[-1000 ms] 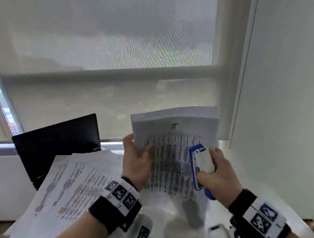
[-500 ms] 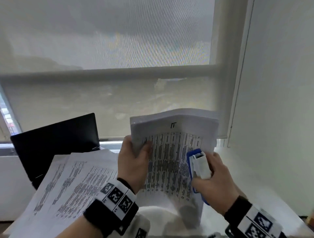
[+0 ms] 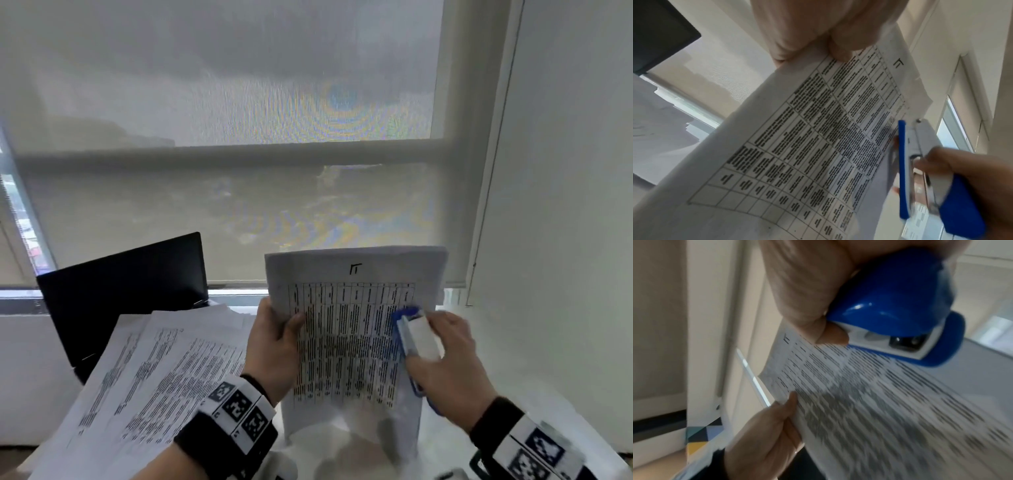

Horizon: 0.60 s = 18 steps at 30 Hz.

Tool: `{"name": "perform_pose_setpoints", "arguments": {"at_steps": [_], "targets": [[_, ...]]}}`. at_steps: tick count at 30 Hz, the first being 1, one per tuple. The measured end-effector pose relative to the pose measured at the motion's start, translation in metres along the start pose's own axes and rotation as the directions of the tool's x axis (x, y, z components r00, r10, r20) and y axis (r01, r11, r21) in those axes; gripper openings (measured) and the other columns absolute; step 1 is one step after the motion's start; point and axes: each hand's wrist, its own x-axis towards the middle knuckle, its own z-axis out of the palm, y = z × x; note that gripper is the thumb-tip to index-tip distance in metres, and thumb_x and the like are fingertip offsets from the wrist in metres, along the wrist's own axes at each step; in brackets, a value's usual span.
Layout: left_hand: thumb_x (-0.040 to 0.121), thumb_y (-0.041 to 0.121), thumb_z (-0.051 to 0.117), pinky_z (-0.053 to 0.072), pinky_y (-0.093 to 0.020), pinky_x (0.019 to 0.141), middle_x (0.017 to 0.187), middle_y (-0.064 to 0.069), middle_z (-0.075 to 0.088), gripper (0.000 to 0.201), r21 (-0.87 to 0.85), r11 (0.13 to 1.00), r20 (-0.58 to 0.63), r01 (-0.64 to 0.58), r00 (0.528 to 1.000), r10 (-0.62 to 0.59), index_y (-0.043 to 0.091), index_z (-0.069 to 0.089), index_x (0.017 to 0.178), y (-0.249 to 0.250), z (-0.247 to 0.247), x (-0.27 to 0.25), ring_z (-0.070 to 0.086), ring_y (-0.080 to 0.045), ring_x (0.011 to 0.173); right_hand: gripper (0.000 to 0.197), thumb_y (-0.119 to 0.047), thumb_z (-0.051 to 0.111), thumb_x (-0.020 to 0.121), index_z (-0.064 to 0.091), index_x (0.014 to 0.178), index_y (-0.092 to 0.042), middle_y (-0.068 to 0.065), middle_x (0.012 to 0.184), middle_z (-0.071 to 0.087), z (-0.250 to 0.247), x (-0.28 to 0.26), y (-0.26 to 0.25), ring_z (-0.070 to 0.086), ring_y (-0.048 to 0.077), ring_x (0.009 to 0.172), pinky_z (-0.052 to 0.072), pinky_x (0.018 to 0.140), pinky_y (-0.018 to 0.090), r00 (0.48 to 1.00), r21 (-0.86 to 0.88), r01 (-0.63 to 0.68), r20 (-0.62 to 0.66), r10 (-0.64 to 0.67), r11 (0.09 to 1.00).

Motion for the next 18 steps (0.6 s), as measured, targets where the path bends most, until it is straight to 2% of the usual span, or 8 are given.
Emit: {"name": "perform_pose_setpoints", "arguments": {"at_steps": [2, 4, 5, 7, 9, 13, 15, 18], "targets": [[0.094, 0.0, 0.055, 0.054, -0.045, 0.087, 0.097, 0.002, 0.068, 0.026, 0.029, 0.999, -0.005, -0.042, 0.999, 0.042, 0.025, 0.052, 0.1, -0.003, -0.001, 0.002, 0.065, -0.017, 0.094, 0.031, -0.041, 0.067, 0.072, 0.045, 0.091, -0.053, -0.013, 0.112, 0.037, -0.01, 0.021, -0.013, 0.039, 0.024, 0.119, 0.042, 0.095, 0.037, 0.973, 0.015, 0.091, -0.212, -0.085, 0.996], [0.093, 0.002, 0.055, 0.053, -0.04, 0.084, 0.095, 0.002, 0.068, 0.023, 0.054, 0.996, 0.002, -0.073, 0.997, 0.073, 0.024, 0.052, 0.1, -0.004, -0.001, 0.002, 0.064, -0.016, 0.093, 0.035, -0.058, 0.063, 0.074, 0.039, 0.1, -0.06, -0.013, 0.109, 0.046, -0.021, 0.043, -0.035, 0.053, 0.022, 0.109, 0.048, 0.091, 0.039, 0.92, 0.114, 0.234, -0.348, -0.182, 0.966], [0.092, 0.0, 0.054, 0.052, -0.038, 0.082, 0.095, 0.001, 0.068, 0.025, 0.063, 0.995, 0.008, -0.077, 0.997, 0.077, 0.022, 0.053, 0.101, -0.003, 0.001, 0.002, 0.064, -0.016, 0.093, 0.039, -0.055, 0.064, 0.08, 0.037, 0.109, -0.052, -0.006, 0.102, 0.052, -0.025, 0.053, -0.048, 0.06, 0.01, 0.097, 0.051, 0.084, 0.029, 0.894, 0.184, 0.316, -0.387, -0.227, 0.931], [0.093, -0.005, 0.051, 0.052, -0.037, 0.082, 0.096, 0.0, 0.068, 0.029, 0.059, 0.995, 0.015, -0.075, 0.997, 0.075, 0.022, 0.053, 0.103, -0.003, 0.005, 0.001, 0.064, -0.016, 0.093, 0.038, -0.032, 0.06, 0.088, 0.034, 0.115, -0.022, -0.007, 0.085, 0.052, -0.032, 0.069, -0.071, 0.056, -0.01, 0.067, 0.046, 0.063, 0.01, 0.843, 0.286, 0.463, -0.434, -0.318, 0.839], [0.094, -0.002, 0.051, 0.053, -0.042, 0.084, 0.096, 0.0, 0.068, 0.026, 0.031, 0.997, 0.025, -0.064, 0.998, 0.063, 0.024, 0.053, 0.101, 0.002, 0.01, -0.003, 0.064, -0.017, 0.094, 0.038, -0.027, 0.057, 0.089, 0.032, 0.114, -0.012, -0.013, 0.083, 0.051, -0.029, 0.078, -0.089, 0.053, -0.011, 0.062, 0.041, 0.059, 0.007, 0.8, 0.267, 0.553, -0.434, -0.414, 0.789], [0.095, 0.001, 0.05, 0.054, -0.045, 0.085, 0.096, 0.0, 0.068, 0.026, -0.01, 0.999, 0.082, -0.049, 0.995, 0.05, 0.027, 0.052, 0.1, 0.009, 0.021, -0.01, 0.064, -0.018, 0.094, 0.041, -0.04, 0.057, 0.089, 0.034, 0.115, -0.018, -0.018, 0.08, 0.052, -0.005, 0.082, -0.105, 0.053, -0.013, 0.066, 0.039, 0.061, 0.004, 0.786, 0.219, 0.587, -0.382, -0.485, 0.779], [0.093, 0.006, 0.051, 0.054, -0.044, 0.085, 0.098, 0.0, 0.069, 0.027, -0.039, 0.998, 0.087, -0.048, 0.995, 0.051, 0.032, 0.053, 0.099, 0.01, 0.025, -0.013, 0.065, -0.018, 0.095, 0.04, -0.049, 0.054, 0.082, 0.037, 0.109, -0.025, -0.02, 0.074, 0.054, 0.008, 0.079, -0.111, 0.052, -0.01, 0.063, 0.041, 0.061, 0.009, 0.796, 0.193, 0.581, -0.339, -0.502, 0.791], [0.085, 0.018, 0.049, 0.053, -0.053, 0.087, 0.1, -0.001, 0.069, 0.025, -0.058, 0.997, 0.101, -0.056, 0.993, 0.062, 0.04, 0.053, 0.097, 0.011, 0.027, -0.015, 0.065, -0.024, 0.097, 0.033, -0.055, 0.053, 0.08, 0.041, 0.099, -0.03, -0.027, 0.071, 0.057, 0.025, 0.078, -0.116, 0.053, -0.005, 0.06, 0.043, 0.06, 0.018, 0.821, 0.158, 0.554, -0.266, -0.505, 0.817]]}}
